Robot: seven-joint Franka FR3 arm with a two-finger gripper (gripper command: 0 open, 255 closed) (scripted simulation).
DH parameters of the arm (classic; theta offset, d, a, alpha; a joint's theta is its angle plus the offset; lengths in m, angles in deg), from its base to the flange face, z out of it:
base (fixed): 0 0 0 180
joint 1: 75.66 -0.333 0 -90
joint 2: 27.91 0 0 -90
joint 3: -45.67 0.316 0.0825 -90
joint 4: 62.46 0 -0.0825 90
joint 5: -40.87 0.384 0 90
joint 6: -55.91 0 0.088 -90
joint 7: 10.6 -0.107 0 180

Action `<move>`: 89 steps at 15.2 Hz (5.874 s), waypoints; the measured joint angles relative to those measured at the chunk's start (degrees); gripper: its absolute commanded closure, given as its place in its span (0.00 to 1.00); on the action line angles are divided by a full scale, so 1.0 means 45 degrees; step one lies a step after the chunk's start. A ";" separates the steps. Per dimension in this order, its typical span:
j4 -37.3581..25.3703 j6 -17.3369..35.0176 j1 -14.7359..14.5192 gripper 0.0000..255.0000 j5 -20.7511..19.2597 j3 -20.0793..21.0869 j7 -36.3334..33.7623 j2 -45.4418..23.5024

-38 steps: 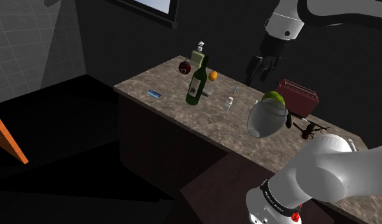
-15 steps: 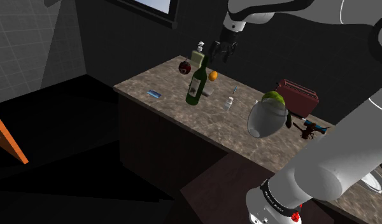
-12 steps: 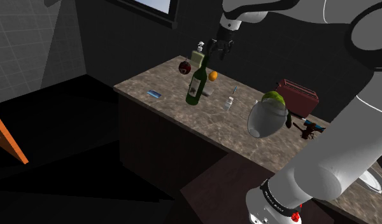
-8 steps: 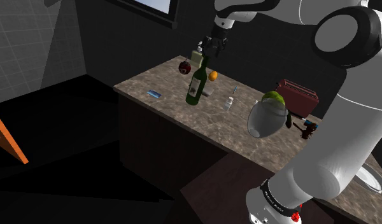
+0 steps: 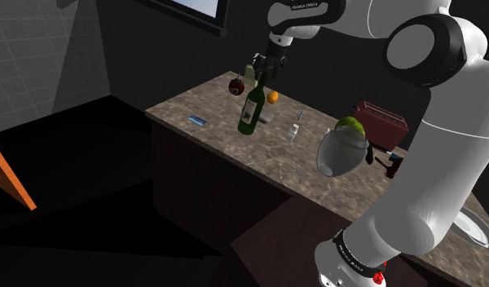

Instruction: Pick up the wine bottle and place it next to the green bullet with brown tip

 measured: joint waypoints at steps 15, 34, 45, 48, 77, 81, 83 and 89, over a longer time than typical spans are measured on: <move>0.0109 0.0143 0.0010 1.00 0.0012 -0.0001 0.0020 -0.0025; -0.2322 -0.2375 0.0102 1.00 -0.0020 -0.0053 0.0039 0.0062; -0.2112 -0.3161 0.0427 1.00 -0.0126 -0.0292 0.0617 0.1073; -0.0891 -0.2813 0.0708 1.00 -0.0237 -0.0532 0.1168 0.1974; 0.2752 -0.2338 0.4379 1.00 -0.0527 -0.4632 0.8965 0.5224; 0.2152 -0.2532 0.4998 1.00 -0.0098 -0.5438 1.0476 0.4659; 0.1678 -0.2682 0.5332 1.00 0.0247 -0.5836 1.1248 0.4200; 0.1989 -0.2120 0.5752 1.00 0.0629 -0.6239 1.2222 0.3765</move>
